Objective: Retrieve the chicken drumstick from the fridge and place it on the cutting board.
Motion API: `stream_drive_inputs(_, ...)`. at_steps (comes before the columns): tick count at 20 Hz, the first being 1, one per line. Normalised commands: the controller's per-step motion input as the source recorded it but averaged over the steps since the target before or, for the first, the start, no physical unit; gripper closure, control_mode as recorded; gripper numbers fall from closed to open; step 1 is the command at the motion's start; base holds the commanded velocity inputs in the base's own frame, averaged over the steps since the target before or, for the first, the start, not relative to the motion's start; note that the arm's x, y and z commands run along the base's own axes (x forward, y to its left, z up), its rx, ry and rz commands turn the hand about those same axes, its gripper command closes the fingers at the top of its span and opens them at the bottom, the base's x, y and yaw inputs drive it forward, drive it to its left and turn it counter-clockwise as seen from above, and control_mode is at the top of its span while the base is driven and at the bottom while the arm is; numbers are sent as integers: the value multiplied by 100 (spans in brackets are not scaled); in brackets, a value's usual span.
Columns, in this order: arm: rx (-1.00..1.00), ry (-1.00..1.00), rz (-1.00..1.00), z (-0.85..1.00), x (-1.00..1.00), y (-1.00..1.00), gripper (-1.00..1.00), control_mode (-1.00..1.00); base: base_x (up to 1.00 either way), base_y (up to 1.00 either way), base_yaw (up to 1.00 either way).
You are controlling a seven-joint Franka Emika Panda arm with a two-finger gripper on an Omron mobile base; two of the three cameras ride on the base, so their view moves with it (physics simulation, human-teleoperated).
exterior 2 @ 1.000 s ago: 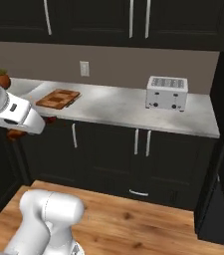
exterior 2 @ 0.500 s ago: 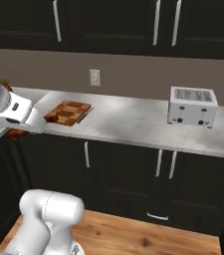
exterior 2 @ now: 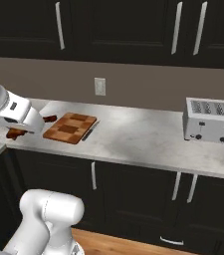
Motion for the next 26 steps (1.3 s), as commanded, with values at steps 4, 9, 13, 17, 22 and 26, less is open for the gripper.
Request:
stream_drive_inputs(4,0,0,0,0,0,0,100,100,26,28,-1)
stream_drive_inputs(9,0,0,0,0,0,0,100,100,16,40,-1)
stream_drive_inputs(13,0,0,0,0,0,0,100,100,26,48,-1)
stream_drive_inputs(17,0,0,0,0,0,0,100,100,38,51,0)
stream_drive_inputs(22,0,0,0,0,0,0,100,100,36,34,0)
stream_drive_inputs(26,0,0,0,0,0,0,100,100,45,15,0)
